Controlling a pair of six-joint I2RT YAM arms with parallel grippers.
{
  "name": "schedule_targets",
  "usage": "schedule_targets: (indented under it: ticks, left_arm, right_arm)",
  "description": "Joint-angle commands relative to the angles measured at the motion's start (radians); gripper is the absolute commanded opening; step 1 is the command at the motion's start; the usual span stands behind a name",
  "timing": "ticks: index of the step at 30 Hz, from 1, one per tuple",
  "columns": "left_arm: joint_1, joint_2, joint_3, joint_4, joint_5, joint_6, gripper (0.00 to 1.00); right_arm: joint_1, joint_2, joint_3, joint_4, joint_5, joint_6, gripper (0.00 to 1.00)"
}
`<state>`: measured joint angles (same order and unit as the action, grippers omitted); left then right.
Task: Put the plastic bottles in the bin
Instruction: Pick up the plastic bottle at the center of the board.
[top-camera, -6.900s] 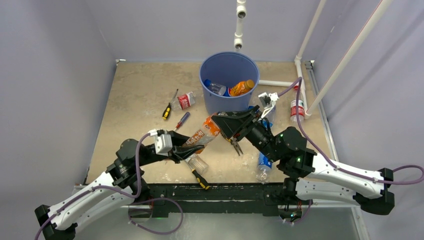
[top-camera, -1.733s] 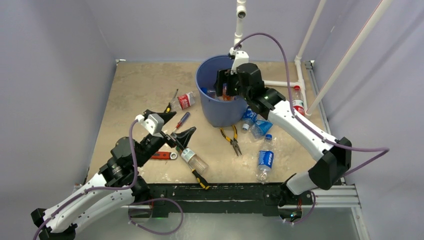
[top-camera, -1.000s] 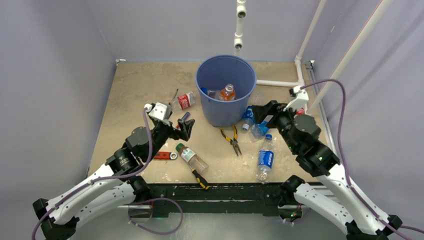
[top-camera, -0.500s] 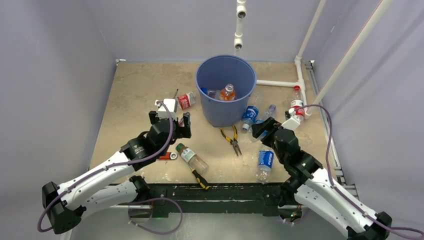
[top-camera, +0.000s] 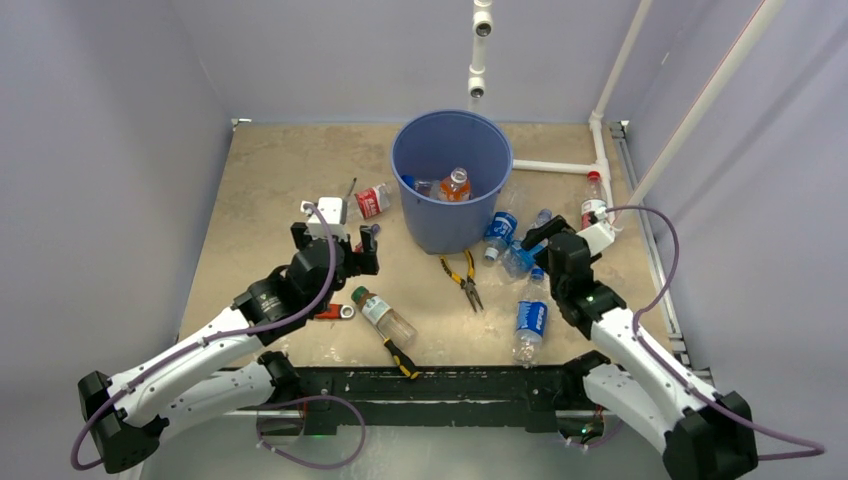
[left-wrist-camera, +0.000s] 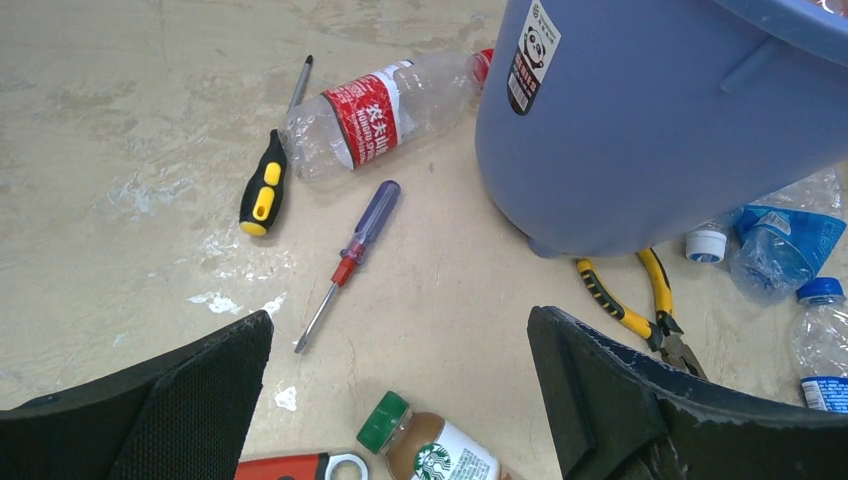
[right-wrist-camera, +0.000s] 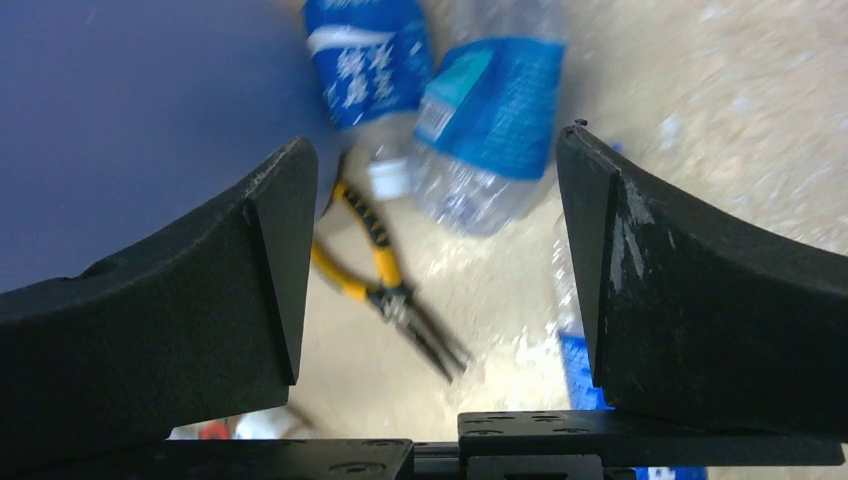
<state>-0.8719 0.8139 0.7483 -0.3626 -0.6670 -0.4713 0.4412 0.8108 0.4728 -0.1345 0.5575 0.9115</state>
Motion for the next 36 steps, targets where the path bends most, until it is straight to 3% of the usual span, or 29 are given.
schedule_targets:
  ticks: [1, 5, 12, 33, 36]
  left_arm:
    - [0.001, 0.002, 0.031, 0.006, 0.007, -0.007, 0.99]
    - [0.001, 0.002, 0.031, 0.010, 0.020, -0.006, 0.99]
    - [0.000, 0.007, 0.030, 0.011, 0.033, -0.007, 0.99]
    - [0.000, 0.016, 0.034, 0.004, 0.021, 0.000, 0.99]
    - [0.001, 0.014, 0.036, -0.001, 0.020, 0.000, 0.98]
  right_arm:
    - [-0.133, 0.093, 0.016, 0.123, -0.047, -0.019, 0.83]
    - [-0.235, 0.175, -0.014, 0.237, -0.129, -0.014, 0.82]
    - [-0.291, 0.312, -0.037, 0.400, -0.203, -0.042, 0.78]
    - [-0.328, 0.613, 0.008, 0.534, -0.365, -0.065, 0.50]
    - [-0.328, 0.608, 0.002, 0.536, -0.372, -0.065, 0.42]
